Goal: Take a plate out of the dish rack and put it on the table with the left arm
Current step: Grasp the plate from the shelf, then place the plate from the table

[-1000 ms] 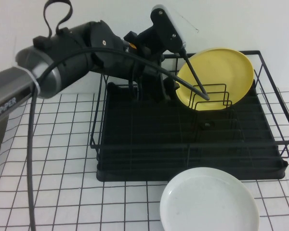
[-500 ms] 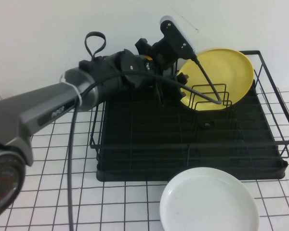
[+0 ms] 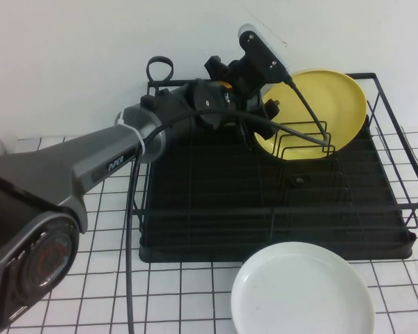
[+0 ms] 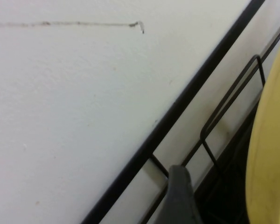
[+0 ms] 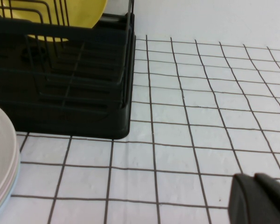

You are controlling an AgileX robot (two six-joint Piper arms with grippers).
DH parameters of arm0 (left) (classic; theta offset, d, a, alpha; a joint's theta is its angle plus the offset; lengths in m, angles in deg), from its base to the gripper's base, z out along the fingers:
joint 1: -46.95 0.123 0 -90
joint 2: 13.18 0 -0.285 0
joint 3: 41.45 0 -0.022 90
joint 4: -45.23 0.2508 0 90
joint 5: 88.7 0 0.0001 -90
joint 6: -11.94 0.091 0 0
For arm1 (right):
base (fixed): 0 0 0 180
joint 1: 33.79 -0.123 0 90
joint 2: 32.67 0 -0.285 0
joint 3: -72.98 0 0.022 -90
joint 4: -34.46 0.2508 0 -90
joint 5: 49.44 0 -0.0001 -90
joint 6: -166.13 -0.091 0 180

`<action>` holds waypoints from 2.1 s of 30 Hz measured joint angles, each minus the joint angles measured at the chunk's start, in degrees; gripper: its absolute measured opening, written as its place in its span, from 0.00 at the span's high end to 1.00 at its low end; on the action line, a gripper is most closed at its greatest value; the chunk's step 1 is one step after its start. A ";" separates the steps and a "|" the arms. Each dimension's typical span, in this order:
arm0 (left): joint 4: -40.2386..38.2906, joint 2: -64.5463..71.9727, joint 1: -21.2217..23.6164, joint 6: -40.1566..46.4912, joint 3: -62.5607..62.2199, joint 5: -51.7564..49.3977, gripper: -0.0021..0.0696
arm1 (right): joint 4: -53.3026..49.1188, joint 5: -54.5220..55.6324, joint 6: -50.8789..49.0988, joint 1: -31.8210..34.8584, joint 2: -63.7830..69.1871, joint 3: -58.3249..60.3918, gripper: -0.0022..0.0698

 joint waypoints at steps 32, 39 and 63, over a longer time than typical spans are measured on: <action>0.16 -10.74 0.00 0.21 -0.72 -6.18 0.95 | 0.00 0.00 0.00 0.00 0.00 0.00 0.97; 3.31 -18.03 0.00 -7.57 -0.72 -15.45 0.96 | 0.00 0.00 0.00 0.00 0.00 0.00 0.97; 14.48 -29.11 -1.66 -40.56 10.49 -63.65 0.97 | 0.00 0.00 0.00 0.00 0.00 0.00 0.97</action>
